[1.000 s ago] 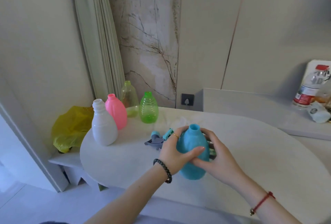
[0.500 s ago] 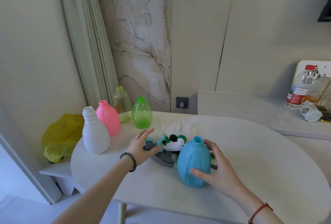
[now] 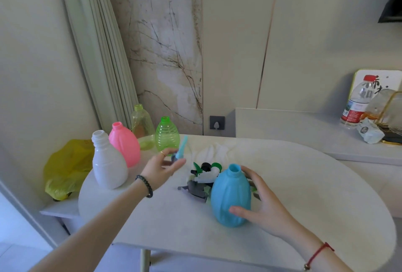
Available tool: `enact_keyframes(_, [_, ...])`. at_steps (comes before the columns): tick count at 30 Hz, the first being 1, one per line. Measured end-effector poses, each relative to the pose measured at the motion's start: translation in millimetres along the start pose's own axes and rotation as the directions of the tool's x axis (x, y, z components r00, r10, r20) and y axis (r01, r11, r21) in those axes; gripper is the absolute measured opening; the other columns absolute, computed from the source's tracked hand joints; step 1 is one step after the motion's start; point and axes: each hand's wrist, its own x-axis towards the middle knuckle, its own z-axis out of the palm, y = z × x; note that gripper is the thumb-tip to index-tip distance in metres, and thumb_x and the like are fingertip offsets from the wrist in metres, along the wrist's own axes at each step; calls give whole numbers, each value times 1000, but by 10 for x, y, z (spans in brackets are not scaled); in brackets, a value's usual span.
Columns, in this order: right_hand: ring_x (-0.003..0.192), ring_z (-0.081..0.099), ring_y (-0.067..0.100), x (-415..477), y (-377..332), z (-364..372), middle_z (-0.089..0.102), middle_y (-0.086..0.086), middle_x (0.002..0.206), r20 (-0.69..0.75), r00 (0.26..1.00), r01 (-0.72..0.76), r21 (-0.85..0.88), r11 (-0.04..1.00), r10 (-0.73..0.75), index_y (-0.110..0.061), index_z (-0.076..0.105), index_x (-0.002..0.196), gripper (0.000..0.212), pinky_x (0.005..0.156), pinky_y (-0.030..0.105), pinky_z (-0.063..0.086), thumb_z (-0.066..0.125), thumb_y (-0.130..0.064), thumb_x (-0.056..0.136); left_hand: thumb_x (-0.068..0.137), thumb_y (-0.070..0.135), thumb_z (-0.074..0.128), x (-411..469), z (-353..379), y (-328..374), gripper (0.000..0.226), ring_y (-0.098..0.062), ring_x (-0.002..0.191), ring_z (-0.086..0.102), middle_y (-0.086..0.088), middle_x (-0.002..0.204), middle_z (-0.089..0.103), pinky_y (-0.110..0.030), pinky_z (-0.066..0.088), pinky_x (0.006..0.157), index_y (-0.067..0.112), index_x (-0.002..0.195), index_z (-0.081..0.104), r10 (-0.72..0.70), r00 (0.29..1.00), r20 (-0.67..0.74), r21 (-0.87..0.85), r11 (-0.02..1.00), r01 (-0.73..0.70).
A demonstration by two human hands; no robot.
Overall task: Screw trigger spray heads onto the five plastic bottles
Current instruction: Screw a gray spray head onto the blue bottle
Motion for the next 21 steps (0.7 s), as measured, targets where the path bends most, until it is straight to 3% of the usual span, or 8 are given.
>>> enact_keyframes(2, [123,28,-15,3,-117,-121,25,-43,131,-16,999,48,-28,998,-49,-67,20,120,85,97,12,27,71,-66,51,86,27,52,-7,-118,266,6,-9,62,61,1,76,64,-26,54,63,24,90,54,56,998,-9,-124,991,-56])
enact_keyframes(4, [125,26,-19,44,-326,-263,26,-47,130,-94,985,143,-57,988,-148,-67,23,122,76,96,4,26,67,-63,60,88,30,44,-31,-200,547,13,-9,61,63,0,58,66,-25,56,62,20,85,52,78,997,19,-275,959,-70])
enact_keyframes(6, [125,28,-17,109,-589,-394,29,-46,130,-141,945,274,-152,950,-295,-60,28,126,68,98,-1,23,68,-49,72,82,42,44,-63,-225,806,26,-11,61,66,0,56,68,-25,56,58,18,89,54,32,994,101,-440,898,16])
enact_keyframes(8, [124,28,-18,185,-854,-492,31,-44,130,-97,913,359,-274,892,-397,-54,30,128,68,96,-4,18,68,-36,75,66,56,49,-95,-204,1025,47,-13,58,66,3,63,72,-25,55,53,19,93,59,-13,979,204,-525,842,120])
enact_keyframes(13, [114,44,-8,328,-1187,-551,51,-24,123,44,946,315,-372,873,-322,-38,47,124,52,91,7,29,68,-33,77,48,68,52,-132,-64,1323,56,-11,56,61,4,71,72,-23,53,56,23,76,71,-4,947,320,-549,814,189])
enact_keyframes(15, [99,51,-11,326,-1200,-499,61,-21,110,12,945,312,-323,894,-326,-36,56,117,46,83,1,33,71,-34,73,48,69,53,-140,-10,1365,59,-11,58,62,4,74,73,-23,53,57,21,79,70,25,943,332,-532,831,165])
enact_keyframes(18, [86,50,-14,314,-1159,-431,59,-25,92,-97,931,304,-321,897,-351,-38,59,110,44,72,0,36,72,-42,68,46,67,55,-151,62,1437,73,-13,66,68,1,77,74,-23,54,56,13,94,64,42,944,328,-484,865,130])
enact_keyframes(21, [81,52,-5,328,-1142,-439,62,-21,82,-155,921,295,-322,900,-357,-37,61,96,30,68,6,40,71,-41,68,54,61,54,-145,126,1507,59,-12,66,69,3,70,74,-23,55,55,14,88,62,64,952,300,-424,903,73])
